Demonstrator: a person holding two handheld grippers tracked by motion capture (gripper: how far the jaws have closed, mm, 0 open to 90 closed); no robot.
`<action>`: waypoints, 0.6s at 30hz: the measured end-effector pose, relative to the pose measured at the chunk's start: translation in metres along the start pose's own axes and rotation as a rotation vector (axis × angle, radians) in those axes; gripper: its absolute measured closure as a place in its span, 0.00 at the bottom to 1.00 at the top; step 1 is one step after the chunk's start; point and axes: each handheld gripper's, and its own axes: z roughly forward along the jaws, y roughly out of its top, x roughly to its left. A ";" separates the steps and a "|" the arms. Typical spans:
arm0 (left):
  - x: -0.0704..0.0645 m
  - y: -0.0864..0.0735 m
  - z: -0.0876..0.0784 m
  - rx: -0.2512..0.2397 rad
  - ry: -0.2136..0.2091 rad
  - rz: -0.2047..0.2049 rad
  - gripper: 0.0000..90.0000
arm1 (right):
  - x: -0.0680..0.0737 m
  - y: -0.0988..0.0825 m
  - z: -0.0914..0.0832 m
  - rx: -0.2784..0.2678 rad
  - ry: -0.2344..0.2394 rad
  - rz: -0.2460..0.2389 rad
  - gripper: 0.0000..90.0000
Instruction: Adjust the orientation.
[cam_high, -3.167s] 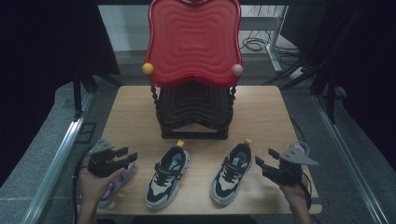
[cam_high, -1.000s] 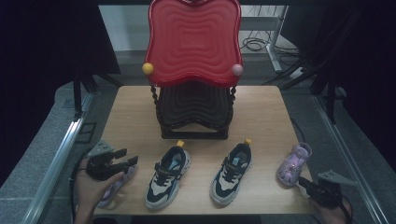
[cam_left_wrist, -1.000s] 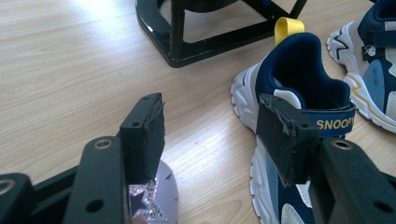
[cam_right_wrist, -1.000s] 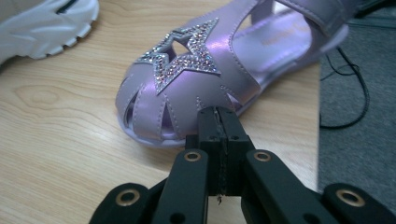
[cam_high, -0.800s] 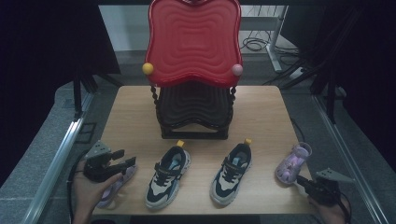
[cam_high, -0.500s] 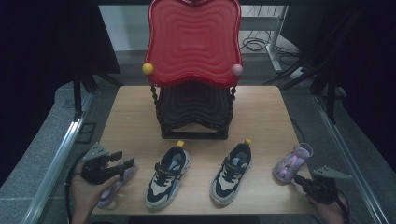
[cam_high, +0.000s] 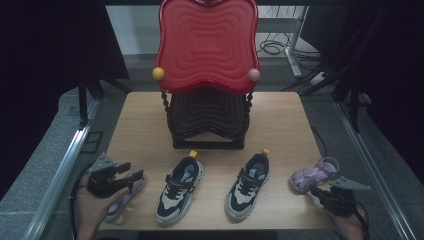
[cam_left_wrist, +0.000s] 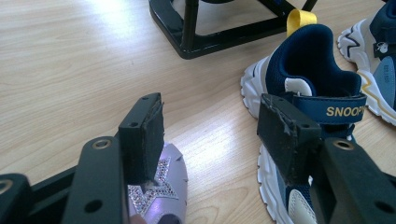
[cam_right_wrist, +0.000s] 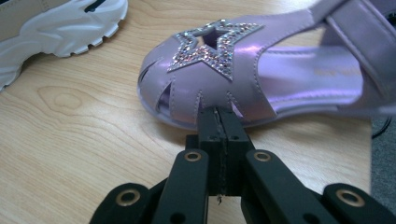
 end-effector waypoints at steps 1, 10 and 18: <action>0.000 0.000 0.000 0.002 -0.001 0.000 0.46 | 0.001 0.001 0.001 -0.001 0.000 -0.005 1.00; 0.000 0.000 0.001 0.006 -0.005 0.001 0.46 | 0.012 0.007 0.008 -0.004 -0.022 -0.018 1.00; 0.000 -0.001 0.003 0.011 -0.006 0.003 0.46 | 0.020 0.011 0.014 -0.010 -0.047 -0.021 1.00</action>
